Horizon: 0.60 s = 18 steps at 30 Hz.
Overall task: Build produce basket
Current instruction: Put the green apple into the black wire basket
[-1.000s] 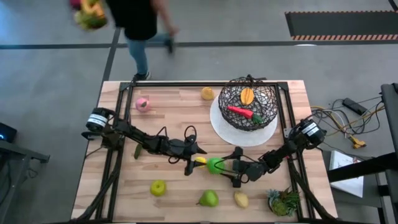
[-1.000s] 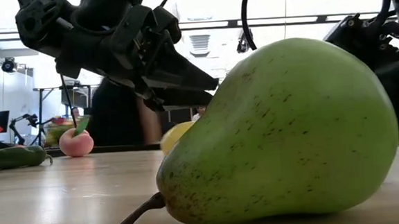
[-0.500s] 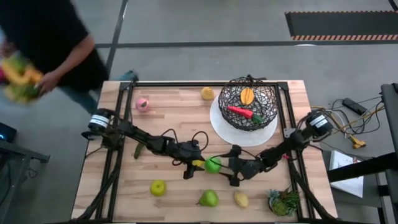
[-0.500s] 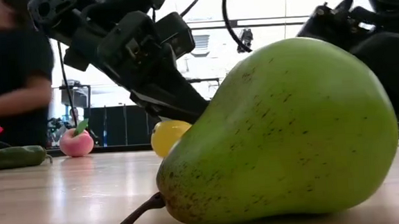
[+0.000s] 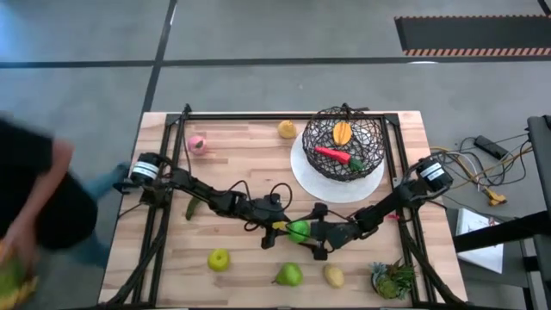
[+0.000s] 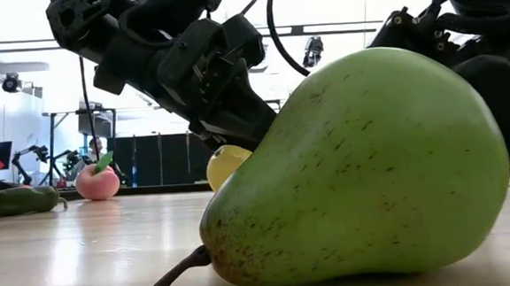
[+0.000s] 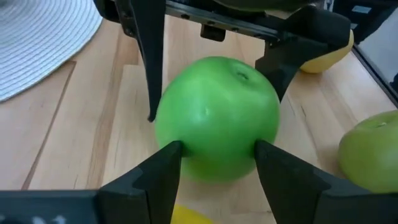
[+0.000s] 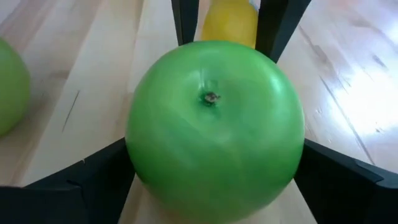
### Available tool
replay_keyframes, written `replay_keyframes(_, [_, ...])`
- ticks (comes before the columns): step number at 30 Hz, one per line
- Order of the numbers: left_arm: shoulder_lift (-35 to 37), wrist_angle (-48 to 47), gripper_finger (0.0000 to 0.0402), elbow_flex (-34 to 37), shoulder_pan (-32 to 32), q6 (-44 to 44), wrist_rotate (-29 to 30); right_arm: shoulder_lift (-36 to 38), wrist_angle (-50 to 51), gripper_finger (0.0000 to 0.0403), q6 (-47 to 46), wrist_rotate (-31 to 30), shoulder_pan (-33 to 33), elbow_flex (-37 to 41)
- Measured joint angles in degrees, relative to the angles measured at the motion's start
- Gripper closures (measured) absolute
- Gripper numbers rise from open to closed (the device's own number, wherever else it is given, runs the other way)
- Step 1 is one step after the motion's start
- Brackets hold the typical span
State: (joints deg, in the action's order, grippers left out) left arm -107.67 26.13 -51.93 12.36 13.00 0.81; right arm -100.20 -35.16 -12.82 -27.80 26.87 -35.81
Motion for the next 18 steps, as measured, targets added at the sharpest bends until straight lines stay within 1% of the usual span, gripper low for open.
replay_keyframes(4, [2.04,-0.64,0.0213,0.50,-0.05,-0.61,1.42,0.13,-0.31,0.0072,0.23,-0.93,-0.13,0.22])
replay_keyframes(7, [4.94,-3.16,0.0213,0.69,-0.11,-0.57,1.80,0.38,-0.50,0.0076,-0.08,-1.63,-0.21,0.19])
replay_keyframes(11, [8.89,-11.51,0.0213,0.94,-0.09,-0.45,4.49,2.54,1.26,0.0077,-0.46,-2.67,0.16,0.19])
replay_keyframes(14, [11.36,-15.96,0.0213,1.89,-0.09,-0.42,7.82,7.03,6.08,0.0079,-0.44,-3.28,0.32,0.14])
replay_keyframes(16, [12.54,-15.96,0.0213,2.83,-0.09,-0.25,9.98,12.23,12.90,0.0079,-0.04,-5.02,0.52,-0.39])
replay_keyframes(18, [12.89,-16.15,0.0213,4.00,-0.09,-0.20,11.73,18.67,22.13,0.0080,0.01,-6.48,0.51,-2.02])
